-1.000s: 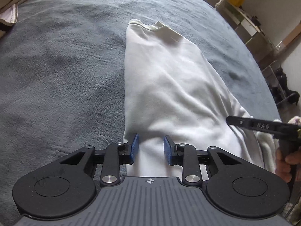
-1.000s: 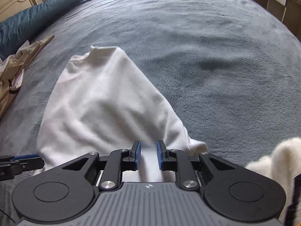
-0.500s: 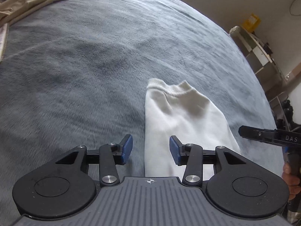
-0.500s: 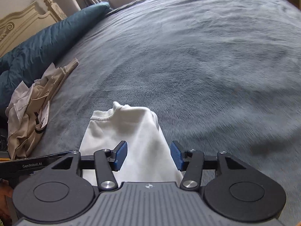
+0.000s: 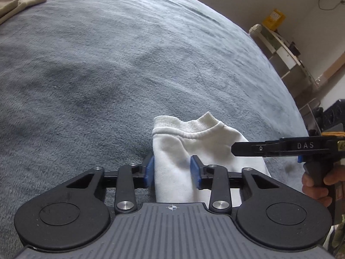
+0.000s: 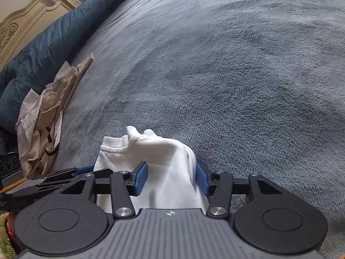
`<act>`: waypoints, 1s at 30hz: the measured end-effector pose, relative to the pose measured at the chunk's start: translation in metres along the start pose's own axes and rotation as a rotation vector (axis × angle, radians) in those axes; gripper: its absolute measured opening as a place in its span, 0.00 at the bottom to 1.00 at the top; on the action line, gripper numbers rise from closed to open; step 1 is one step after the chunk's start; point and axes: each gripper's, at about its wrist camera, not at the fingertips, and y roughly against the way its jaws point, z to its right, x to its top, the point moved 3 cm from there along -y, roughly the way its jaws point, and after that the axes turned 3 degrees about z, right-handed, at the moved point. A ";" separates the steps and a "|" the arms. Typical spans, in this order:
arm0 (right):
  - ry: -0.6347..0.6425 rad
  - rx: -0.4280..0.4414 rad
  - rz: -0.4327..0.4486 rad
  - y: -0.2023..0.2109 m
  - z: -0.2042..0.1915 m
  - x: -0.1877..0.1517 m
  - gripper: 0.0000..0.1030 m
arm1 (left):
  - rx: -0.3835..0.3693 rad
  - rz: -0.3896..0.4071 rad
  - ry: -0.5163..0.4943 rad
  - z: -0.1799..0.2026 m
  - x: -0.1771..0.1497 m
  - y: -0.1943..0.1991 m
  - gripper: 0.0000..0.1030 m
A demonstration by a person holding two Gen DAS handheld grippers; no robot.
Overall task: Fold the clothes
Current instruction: 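Grasp the collar end of the sweatshirt with both grippers, then hold the collar end with both grippers and lift it off the bed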
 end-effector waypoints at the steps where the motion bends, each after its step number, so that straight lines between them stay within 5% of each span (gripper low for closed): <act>1: 0.000 0.009 -0.005 0.001 0.000 -0.001 0.40 | 0.004 0.001 -0.014 0.002 -0.001 -0.001 0.26; 6: 0.020 0.016 -0.018 0.001 -0.001 -0.006 0.34 | 0.021 0.015 -0.081 0.014 -0.006 -0.001 0.18; 11: 0.038 -0.009 0.018 0.007 -0.006 -0.008 0.14 | 0.042 0.052 -0.094 0.020 -0.008 0.005 0.07; 30: 0.059 -0.014 0.089 0.050 -0.031 -0.022 0.13 | 0.080 0.040 -0.051 0.047 -0.009 0.030 0.04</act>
